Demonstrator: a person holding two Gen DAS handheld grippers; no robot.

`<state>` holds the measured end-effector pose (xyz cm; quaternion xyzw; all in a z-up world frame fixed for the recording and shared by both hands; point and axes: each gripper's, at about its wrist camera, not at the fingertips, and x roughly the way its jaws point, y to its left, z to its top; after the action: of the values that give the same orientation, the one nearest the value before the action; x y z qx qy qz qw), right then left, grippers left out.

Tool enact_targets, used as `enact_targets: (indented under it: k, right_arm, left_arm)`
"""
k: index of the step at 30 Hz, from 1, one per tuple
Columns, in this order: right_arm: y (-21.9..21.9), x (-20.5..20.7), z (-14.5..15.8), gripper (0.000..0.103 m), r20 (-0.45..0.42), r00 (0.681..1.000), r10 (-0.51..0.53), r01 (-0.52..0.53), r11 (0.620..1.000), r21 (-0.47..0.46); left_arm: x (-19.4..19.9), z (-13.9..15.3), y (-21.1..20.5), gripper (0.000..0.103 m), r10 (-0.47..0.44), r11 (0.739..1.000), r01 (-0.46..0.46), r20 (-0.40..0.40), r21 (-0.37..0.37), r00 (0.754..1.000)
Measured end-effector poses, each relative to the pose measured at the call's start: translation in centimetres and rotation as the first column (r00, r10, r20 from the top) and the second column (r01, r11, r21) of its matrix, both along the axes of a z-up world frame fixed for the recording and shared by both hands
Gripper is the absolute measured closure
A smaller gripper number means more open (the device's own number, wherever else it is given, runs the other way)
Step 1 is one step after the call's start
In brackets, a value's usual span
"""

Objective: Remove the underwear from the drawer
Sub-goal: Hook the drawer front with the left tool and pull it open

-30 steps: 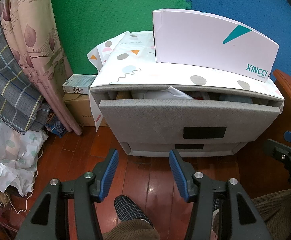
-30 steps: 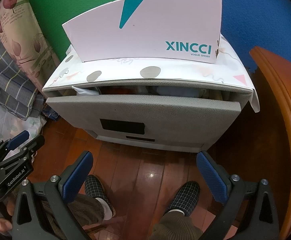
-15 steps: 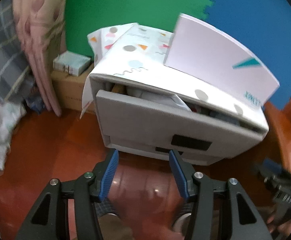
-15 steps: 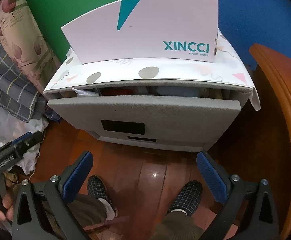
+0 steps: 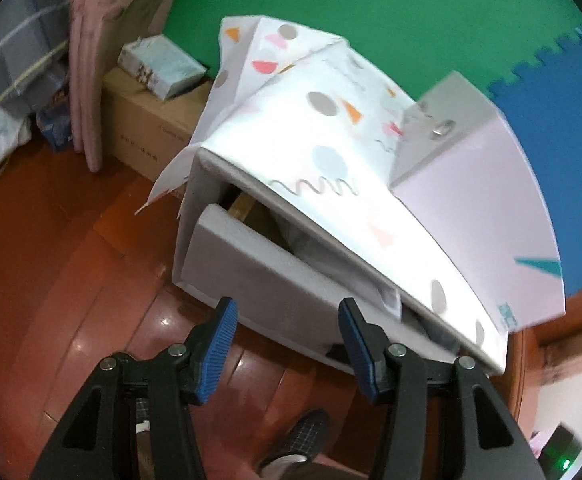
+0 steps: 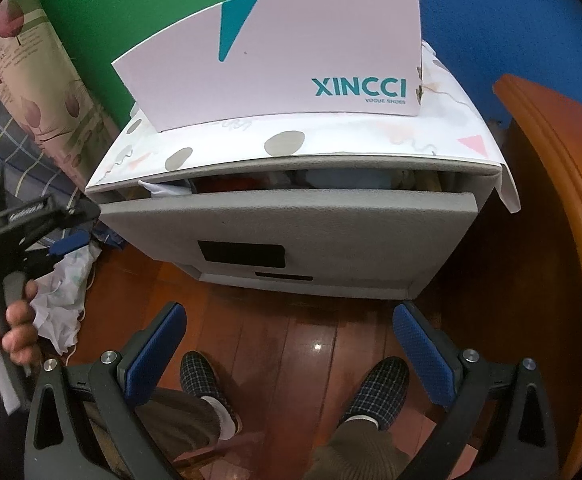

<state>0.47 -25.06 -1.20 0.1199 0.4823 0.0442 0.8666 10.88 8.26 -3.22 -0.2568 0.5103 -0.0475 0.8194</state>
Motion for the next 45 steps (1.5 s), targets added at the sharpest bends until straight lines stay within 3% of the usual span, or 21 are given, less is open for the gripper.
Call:
enact_targets:
  k: [12, 20, 24, 27, 31, 39, 42, 45]
  right_arm:
    - [0.0, 0.4, -0.3, 0.000, -0.013, 1.000, 0.005, -0.005, 1.000, 0.008]
    - [0.1, 0.3, -0.4, 0.000, -0.015, 1.000, 0.007, -0.007, 1.000, 0.007]
    - [0.2, 0.3, -0.4, 0.000, -0.015, 1.000, 0.007, -0.007, 1.000, 0.008]
    - [0.3, 0.3, -0.3, 0.000, -0.017, 1.000, 0.012, -0.012, 1.000, 0.003]
    - [0.3, 0.3, -0.3, 0.000, -0.015, 1.000, 0.012, -0.012, 1.000, 0.001]
    - [-0.1, 0.2, 0.0, 0.000, 0.005, 1.000, 0.012, -0.012, 1.000, 0.009]
    - [-0.3, -0.1, 0.3, 0.000, 0.017, 1.000, 0.011, -0.011, 1.000, 0.012]
    - [-0.6, -0.3, 0.5, 0.000, 0.026, 1.000, 0.008, -0.009, 1.000, 0.017]
  left_arm:
    - [3.1, -2.8, 1.1, 0.034, 0.074, 0.994, -0.078, -0.053, -0.077, 0.996]
    - [3.8, -3.8, 1.0, 0.022, 0.105, 0.993, -0.107, -0.051, -0.047, 0.993]
    - [4.0, -4.4, 1.4, 0.007, 0.106, 0.994, -0.108, -0.049, -0.027, 0.993]
    - [4.1, -4.6, 1.5, 0.006, 0.083, 0.996, -0.083, -0.042, -0.017, 0.996]
    - [3.5, -3.6, 0.9, 0.006, 0.045, 0.996, -0.043, -0.017, 0.083, 0.999]
    - [0.3, -3.2, 1.5, 0.006, -0.063, 0.988, 0.072, -0.065, 0.139, 0.996]
    - [-0.9, -3.2, 2.0, 0.006, -0.102, 0.983, 0.118, -0.117, 0.140, 0.988]
    - [-2.3, -2.6, 1.4, 0.006, -0.149, 0.963, 0.172, -0.122, 0.208, 0.981]
